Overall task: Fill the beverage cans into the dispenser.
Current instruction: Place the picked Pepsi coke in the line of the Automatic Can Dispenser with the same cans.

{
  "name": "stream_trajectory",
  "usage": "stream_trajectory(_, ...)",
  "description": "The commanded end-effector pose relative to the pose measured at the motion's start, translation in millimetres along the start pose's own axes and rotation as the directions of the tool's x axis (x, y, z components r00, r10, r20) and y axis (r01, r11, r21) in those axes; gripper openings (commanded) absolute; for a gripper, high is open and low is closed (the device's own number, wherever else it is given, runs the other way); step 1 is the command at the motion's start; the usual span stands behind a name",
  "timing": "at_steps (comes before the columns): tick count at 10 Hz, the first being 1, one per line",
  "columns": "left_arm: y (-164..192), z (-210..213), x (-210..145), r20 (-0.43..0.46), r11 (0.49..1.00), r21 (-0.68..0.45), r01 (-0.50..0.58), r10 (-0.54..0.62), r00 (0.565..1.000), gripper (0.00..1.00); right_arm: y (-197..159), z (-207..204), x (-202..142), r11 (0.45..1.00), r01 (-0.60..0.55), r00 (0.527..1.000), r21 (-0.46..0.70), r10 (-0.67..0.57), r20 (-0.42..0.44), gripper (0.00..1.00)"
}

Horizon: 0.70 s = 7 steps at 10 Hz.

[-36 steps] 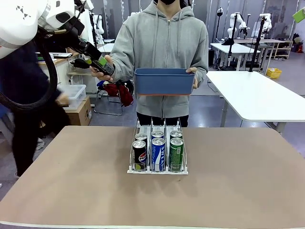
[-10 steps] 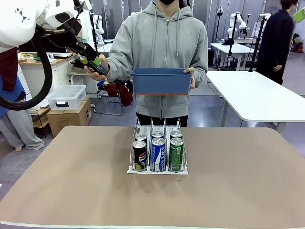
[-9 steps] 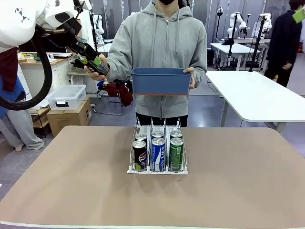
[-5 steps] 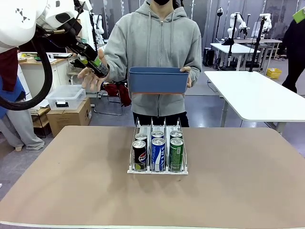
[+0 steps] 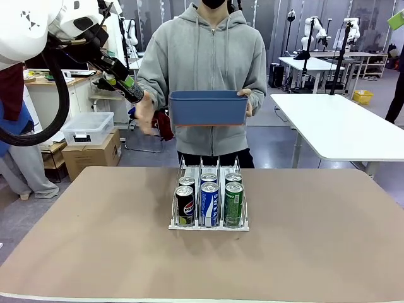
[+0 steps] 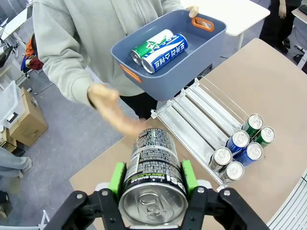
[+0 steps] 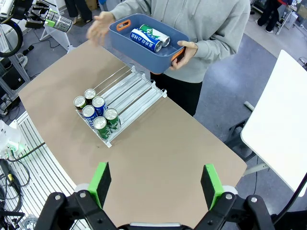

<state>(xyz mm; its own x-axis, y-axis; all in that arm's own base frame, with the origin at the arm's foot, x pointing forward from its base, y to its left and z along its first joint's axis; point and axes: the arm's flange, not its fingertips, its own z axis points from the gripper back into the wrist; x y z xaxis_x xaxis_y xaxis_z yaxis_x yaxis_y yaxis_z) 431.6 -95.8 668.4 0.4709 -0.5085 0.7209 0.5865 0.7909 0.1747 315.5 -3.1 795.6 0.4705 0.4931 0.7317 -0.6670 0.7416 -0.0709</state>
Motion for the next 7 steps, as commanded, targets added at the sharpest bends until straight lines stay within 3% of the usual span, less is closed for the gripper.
stream_trajectory(1,2,2,0,0.004,1.0,0.005,0.009,-0.009,1.0,0.0,0,0,-1,1.0,0.001,1.0,0.007,-0.001,-0.002,1.0)
stream_trajectory(2,2,2,0,0.004,1.0,0.005,0.009,-0.009,1.0,0.0,0,0,-1,1.0,0.001,1.0,0.007,-0.001,-0.002,1.0)
stream_trajectory(3,0,0,0,0.0,1.0,0.0,0.0,0.0,1.0,0.58,0,0,-1,1.0,0.001,1.0,0.007,-0.001,-0.002,1.0)
stream_trajectory(5,-42,5,-18,-0.049,0.992,0.092,-0.083,0.088,0.995,0.58,0,0,-1,1.0,0.001,1.0,0.007,-0.001,-0.002,1.0)
stream_trajectory(7,-82,7,-51,-0.072,0.986,0.156,-0.056,0.068,0.995,0.58,0,0,-1,1.0,0.001,1.0,0.007,-0.001,-0.002,1.0)
